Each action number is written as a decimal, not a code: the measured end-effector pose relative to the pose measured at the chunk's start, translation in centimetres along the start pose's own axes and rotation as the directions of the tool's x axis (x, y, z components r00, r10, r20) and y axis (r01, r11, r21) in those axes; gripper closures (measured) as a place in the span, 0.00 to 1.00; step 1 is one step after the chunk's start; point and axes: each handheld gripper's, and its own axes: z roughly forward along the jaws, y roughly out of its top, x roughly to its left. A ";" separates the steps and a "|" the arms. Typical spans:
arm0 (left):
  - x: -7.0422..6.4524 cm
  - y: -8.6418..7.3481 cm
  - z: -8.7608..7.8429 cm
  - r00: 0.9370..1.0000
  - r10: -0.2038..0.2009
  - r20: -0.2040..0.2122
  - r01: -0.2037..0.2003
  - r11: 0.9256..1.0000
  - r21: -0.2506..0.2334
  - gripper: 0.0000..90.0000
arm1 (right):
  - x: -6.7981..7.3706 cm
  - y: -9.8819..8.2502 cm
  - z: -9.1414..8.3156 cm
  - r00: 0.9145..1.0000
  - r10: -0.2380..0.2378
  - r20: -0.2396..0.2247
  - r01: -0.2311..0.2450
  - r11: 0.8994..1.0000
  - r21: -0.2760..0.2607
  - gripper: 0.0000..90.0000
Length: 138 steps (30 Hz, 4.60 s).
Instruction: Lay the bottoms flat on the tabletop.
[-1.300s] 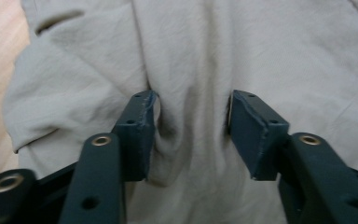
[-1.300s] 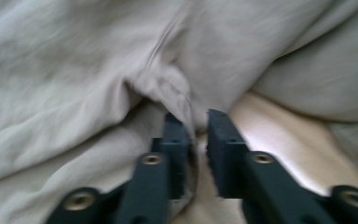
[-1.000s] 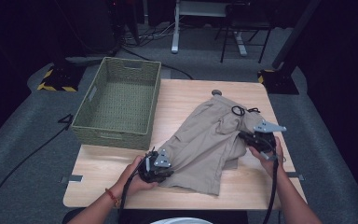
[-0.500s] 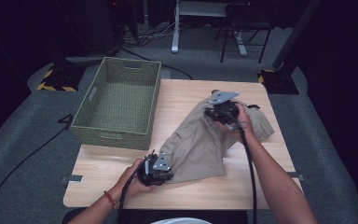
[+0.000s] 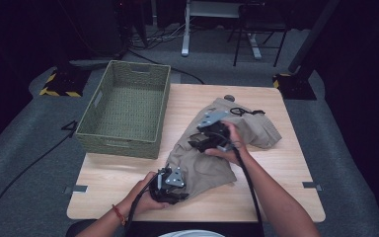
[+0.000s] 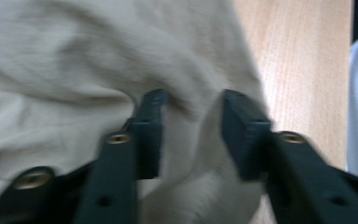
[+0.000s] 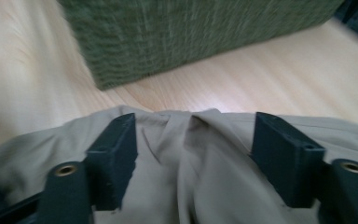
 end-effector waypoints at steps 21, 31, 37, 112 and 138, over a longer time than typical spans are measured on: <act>-0.5 5.4 2.9 0.999 -0.021 -0.033 0.021 1.000 -0.014 0.34 | -8.6 -13.4 -3.8 0.954 0.080 0.289 -0.107 0.991 0.077 0.38; 0.7 4.9 3.8 0.996 -0.029 -0.081 0.031 0.999 0.019 0.62 | -10.5 -13.0 -0.9 0.943 0.043 0.329 -0.098 0.984 0.151 0.86; 1.5 3.8 2.6 0.989 -0.047 -0.138 0.048 0.999 0.003 0.97 | -10.9 -12.9 -2.2 0.943 0.038 0.330 -0.093 0.984 0.153 1.00; 2.2 -3.7 -6.2 0.956 -0.100 -0.276 0.089 0.995 -0.053 0.42 | -3.7 -14.6 -14.8 0.971 0.103 0.215 -0.078 0.989 -0.122 0.38; -3.1 3.9 -0.1 0.997 0.043 0.062 -0.040 0.999 -0.035 0.43 | -5.8 -17.0 -7.1 0.969 0.151 0.194 -0.149 0.988 -0.025 0.96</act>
